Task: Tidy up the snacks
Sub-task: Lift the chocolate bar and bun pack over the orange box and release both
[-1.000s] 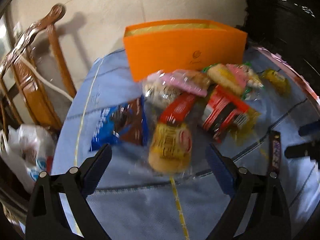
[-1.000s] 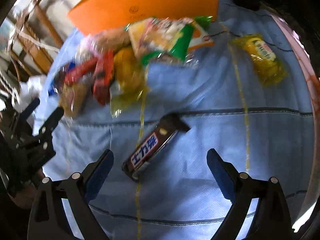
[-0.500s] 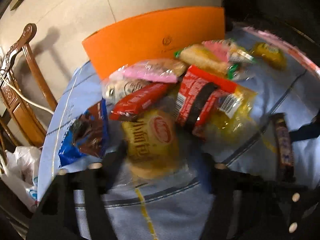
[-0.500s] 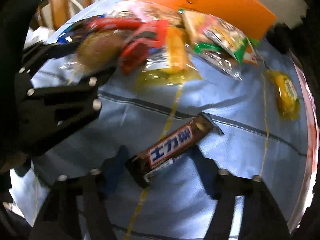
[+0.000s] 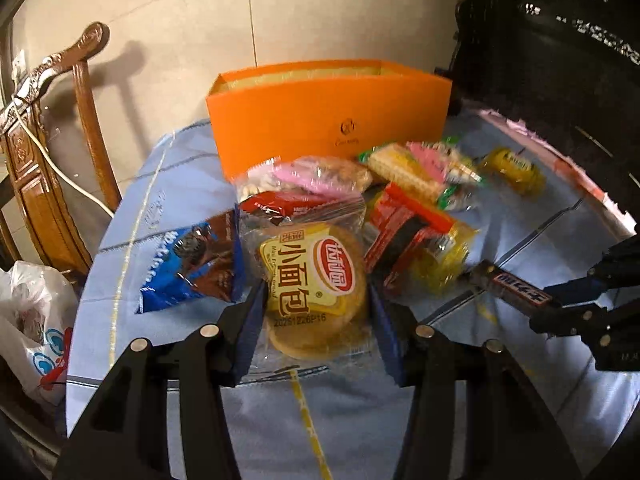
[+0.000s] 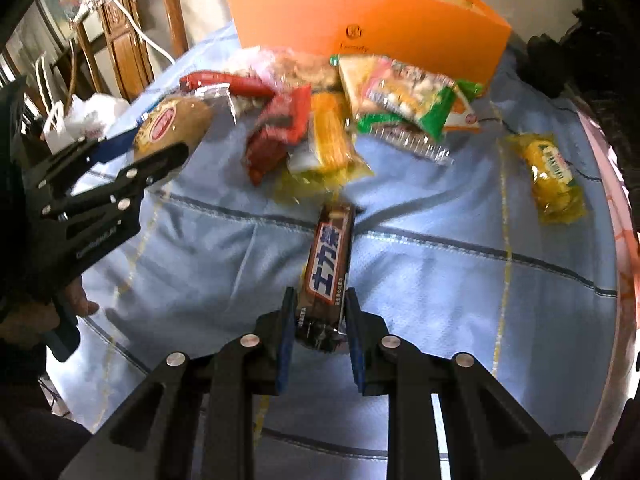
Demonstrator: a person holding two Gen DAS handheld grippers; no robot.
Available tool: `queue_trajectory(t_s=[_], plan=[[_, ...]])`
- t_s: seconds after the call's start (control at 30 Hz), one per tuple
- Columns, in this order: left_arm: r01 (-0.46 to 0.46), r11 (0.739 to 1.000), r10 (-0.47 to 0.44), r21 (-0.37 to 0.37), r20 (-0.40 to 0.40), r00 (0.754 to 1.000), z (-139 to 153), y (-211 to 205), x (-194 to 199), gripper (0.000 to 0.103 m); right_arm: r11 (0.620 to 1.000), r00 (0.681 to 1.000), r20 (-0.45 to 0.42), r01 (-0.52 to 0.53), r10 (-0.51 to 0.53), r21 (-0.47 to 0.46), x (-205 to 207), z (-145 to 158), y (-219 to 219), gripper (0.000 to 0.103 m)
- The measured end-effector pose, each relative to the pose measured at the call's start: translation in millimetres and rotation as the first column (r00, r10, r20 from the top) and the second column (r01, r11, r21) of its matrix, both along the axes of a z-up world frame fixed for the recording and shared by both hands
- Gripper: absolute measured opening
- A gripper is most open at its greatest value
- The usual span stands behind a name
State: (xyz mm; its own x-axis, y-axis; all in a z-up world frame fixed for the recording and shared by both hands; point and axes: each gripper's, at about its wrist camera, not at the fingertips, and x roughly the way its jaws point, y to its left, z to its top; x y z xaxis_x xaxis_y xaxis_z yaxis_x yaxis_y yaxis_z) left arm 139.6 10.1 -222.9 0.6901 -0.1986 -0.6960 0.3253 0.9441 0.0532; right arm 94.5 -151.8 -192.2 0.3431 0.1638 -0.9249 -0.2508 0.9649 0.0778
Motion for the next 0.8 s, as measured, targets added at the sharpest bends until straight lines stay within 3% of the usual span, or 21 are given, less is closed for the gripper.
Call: queue_trajectory(t_s=[0.37, 0.47, 0.53, 0.63, 0.7, 0.73, 0.77, 0.8], plan=[[-0.014, 1.0, 0.014, -0.024, 0.006, 1.0, 19, 10, -15, 0.049, 0.994, 0.998, 0.015, 0.067, -0.068, 0.085, -4, 10, -27, 0.021], [-0.004, 0.999, 0.005, -0.036, 0.023, 1.0, 28, 12, -20, 0.04, 0.99, 0.996, 0.037, 0.078, -0.083, 0.117, -3, 20, -35, 0.021], [0.001, 0.999, 0.0, -0.042, 0.023, 1.0, 33, 13, -23, 0.04, 0.989, 0.995, 0.042, 0.081, -0.086, 0.121, -4, 25, -38, 0.021], [-0.009, 1.0, 0.009, -0.022, 0.0, 1.0, 27, 13, -23, 0.04, 0.99, 0.997, -0.016, 0.073, -0.072, 0.123, 0, 12, -41, 0.021], [-0.022, 1.0, 0.022, -0.01, -0.006, 1.0, 21, 13, -21, 0.04, 0.994, 0.998, 0.001, 0.058, -0.058, 0.095, 2, 4, -35, 0.039], [-0.025, 1.0, 0.025, 0.0, -0.01, 1.0, 17, 13, -20, 0.04, 0.995, 0.999, 0.006, 0.053, -0.053, 0.08, 3, 1, -32, 0.066], [-0.029, 0.999, 0.029, 0.014, -0.015, 0.999, 12, 12, -19, 0.04, 0.996, 0.999, 0.015, 0.049, -0.051, 0.07, 5, -4, -28, 0.08], [-0.041, 0.999, 0.042, 0.034, -0.026, 0.999, 3, 11, -16, 0.047, 0.998, 0.999, 0.023, 0.048, -0.049, 0.047, 7, -8, -22, 0.082]])
